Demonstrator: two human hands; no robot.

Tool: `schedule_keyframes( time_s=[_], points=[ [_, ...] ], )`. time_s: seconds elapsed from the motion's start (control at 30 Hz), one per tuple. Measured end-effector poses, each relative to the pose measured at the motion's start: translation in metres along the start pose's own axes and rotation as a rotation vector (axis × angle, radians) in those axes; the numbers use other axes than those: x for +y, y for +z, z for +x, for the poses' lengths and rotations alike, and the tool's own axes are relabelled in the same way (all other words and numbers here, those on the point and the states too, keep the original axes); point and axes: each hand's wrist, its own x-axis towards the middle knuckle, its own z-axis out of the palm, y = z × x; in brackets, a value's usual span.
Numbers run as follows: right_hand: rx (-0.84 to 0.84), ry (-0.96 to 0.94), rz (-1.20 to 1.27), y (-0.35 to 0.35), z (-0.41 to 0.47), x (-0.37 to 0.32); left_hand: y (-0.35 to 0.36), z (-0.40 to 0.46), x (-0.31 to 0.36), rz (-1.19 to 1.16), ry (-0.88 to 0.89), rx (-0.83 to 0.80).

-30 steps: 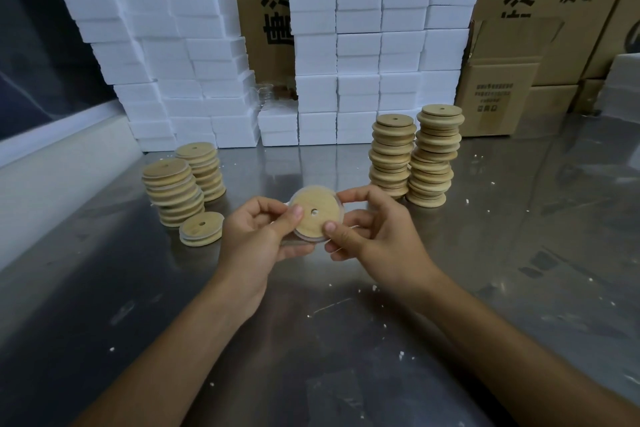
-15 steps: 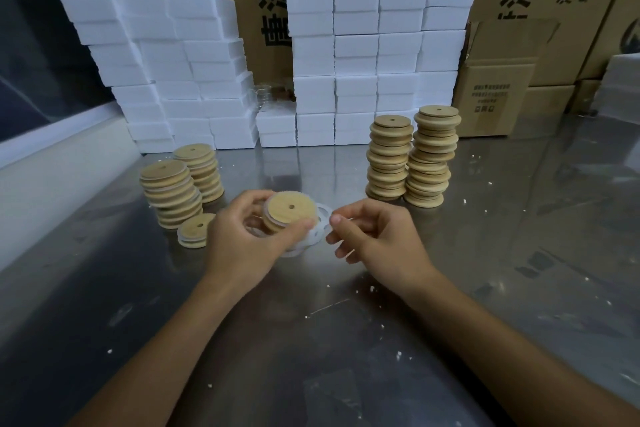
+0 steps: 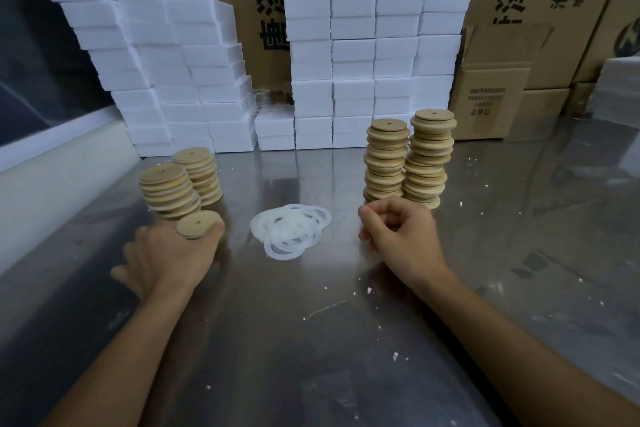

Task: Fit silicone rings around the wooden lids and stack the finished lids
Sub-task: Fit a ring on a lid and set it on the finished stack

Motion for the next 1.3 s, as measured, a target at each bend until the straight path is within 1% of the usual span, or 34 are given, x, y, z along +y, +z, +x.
schedule_keyframes(
  time_s=[0.17, 0.27, 0.33, 0.4, 0.5, 0.57, 0.6, 0.67, 0.7, 0.77, 0.8, 0.87, 0.97, 1.1, 1.17, 1.3],
  points=[
    [-0.004, -0.044, -0.046, 0.001, 0.0, 0.001, 0.002, 0.001, -0.001, 0.011, -0.004, -0.036],
    [0.028, -0.091, -0.082, 0.0, 0.0, 0.001, 0.003, 0.0, -0.001, 0.003, 0.014, -0.046],
    [0.101, -0.138, -0.118, -0.002, 0.002, -0.002, 0.003, -0.001, -0.001, 0.028, 0.014, -0.052],
    [0.22, -0.185, -0.146, -0.006, 0.008, -0.01, 0.002, -0.002, 0.0, 0.022, 0.004, -0.041],
    [0.42, -0.155, -0.045, -0.018, 0.024, -0.021, 0.001, -0.005, 0.003, -0.005, 0.02, 0.006],
    [0.519, -0.108, 0.008, -0.026, 0.034, -0.023, 0.001, -0.008, 0.006, 0.027, 0.09, 0.084],
    [0.551, -0.094, 0.006, -0.03, 0.039, -0.023, 0.001, -0.01, 0.008, 0.024, 0.153, 0.132],
    [0.582, -0.084, -0.016, -0.035, 0.049, -0.022, 0.001, -0.015, 0.013, -0.07, 0.35, 0.205],
    [0.581, -0.082, -0.04, -0.037, 0.054, -0.021, 0.002, -0.019, 0.017, -0.156, 0.477, 0.199],
    [0.542, -0.077, -0.103, -0.04, 0.065, -0.021, 0.004, -0.029, 0.024, -0.293, 0.717, 0.104],
    [0.512, -0.074, -0.132, -0.041, 0.071, -0.021, 0.007, -0.032, 0.027, -0.316, 0.807, 0.043],
    [0.45, -0.088, -0.213, -0.042, 0.081, -0.021, 0.013, -0.035, 0.03, -0.3, 0.906, -0.075],
    [0.368, -0.085, -0.365, -0.047, 0.094, -0.023, 0.02, -0.034, 0.028, -0.256, 0.949, -0.208],
    [0.254, 0.029, -0.537, -0.058, 0.113, -0.028, 0.024, -0.031, 0.027, -0.229, 0.927, -0.275],
    [0.279, 0.03, -0.552, -0.062, 0.119, -0.032, 0.025, -0.03, 0.027, -0.245, 0.911, -0.288],
    [0.36, -0.05, -0.594, -0.063, 0.118, -0.034, 0.026, -0.029, 0.026, -0.265, 0.894, -0.294]
  ],
)
